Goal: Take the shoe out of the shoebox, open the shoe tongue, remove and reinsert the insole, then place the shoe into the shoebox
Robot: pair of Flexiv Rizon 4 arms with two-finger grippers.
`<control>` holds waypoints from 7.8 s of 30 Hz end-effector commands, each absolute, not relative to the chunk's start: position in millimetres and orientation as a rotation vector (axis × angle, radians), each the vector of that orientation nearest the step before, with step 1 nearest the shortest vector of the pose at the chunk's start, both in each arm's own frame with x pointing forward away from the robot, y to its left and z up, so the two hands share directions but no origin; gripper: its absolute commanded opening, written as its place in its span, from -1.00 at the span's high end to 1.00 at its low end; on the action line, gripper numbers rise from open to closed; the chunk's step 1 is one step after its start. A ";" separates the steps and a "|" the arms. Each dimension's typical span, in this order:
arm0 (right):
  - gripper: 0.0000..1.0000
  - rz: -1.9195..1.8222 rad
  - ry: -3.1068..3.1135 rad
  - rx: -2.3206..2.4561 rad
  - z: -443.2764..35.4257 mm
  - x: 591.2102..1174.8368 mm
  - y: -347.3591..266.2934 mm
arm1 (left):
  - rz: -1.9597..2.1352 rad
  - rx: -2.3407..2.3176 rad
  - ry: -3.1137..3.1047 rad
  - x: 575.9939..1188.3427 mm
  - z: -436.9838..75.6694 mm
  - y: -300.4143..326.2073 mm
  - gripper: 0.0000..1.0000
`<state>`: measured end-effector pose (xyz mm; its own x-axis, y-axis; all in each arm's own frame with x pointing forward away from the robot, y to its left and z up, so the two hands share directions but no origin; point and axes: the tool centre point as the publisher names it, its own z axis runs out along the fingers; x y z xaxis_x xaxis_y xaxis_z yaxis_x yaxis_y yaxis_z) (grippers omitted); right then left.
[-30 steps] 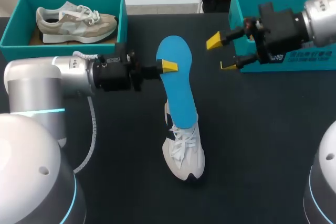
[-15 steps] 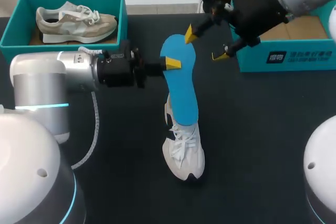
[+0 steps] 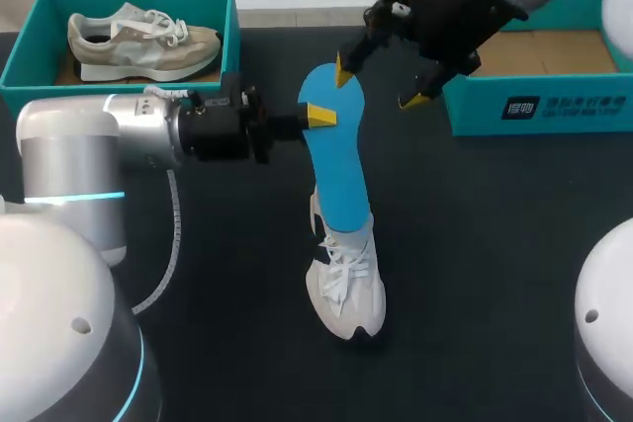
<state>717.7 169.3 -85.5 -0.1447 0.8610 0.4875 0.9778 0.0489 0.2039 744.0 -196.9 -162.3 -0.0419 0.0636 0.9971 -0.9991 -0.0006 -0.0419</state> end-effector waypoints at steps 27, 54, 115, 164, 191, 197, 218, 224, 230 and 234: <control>-1.00 -0.049 -2.441 -2.291 -87.9 734.8 189.7 | 1.268 1.141 -1.193 743.7 -162.8 -196.7 1.00; -1.00 -0.056 -2.412 -2.291 -93.8 735.1 193.5 | 1.268 1.141 -1.193 743.7 -162.8 -196.7 1.00; -1.00 -1.138 -1.781 -1.560 -130.1 741.0 128.6 | 1.268 1.141 -1.193 743.7 -162.8 -196.7 1.00; -1.00 -1.266 -1.444 -1.272 -152.2 761.3 114.9 | 1.268 1.141 -1.193 743.7 -162.8 -196.7 1.00; -1.00 -1.266 -1.444 -1.272 -152.2 761.3 114.9 | 1.948 0.260 -2.142 780.5 -93.8 -186.4 1.00; -1.00 -1.266 -1.444 -1.272 -152.2 761.3 114.9 | 1.927 0.266 -2.170 785.3 -82.9 -188.4 1.00; -1.00 -1.266 -1.444 -1.272 -152.2 761.3 114.9 | 2.748 -0.475 -1.973 772.6 -105.4 -189.9 1.00; -1.00 -1.266 -1.444 -1.272 -152.2 761.3 114.9 | 2.851 -1.089 -1.997 772.3 -112.8 -188.4 1.00; -1.00 -1.266 -1.444 -1.272 -152.2 761.3 114.9 | 2.768 -1.470 -2.094 780.2 -119.2 -186.0 1.00; -1.00 -1.266 -1.444 -1.272 -152.2 761.3 114.9 | 2.618 -1.773 -2.169 781.7 -125.3 -183.8 1.00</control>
<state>760.7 113.2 -151.3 -0.1600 0.1694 0.9725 0.9863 -0.0124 0.1644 777.5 -185.0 -120.2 -0.8895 0.0079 -0.4568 0.4486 -0.1748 -0.8765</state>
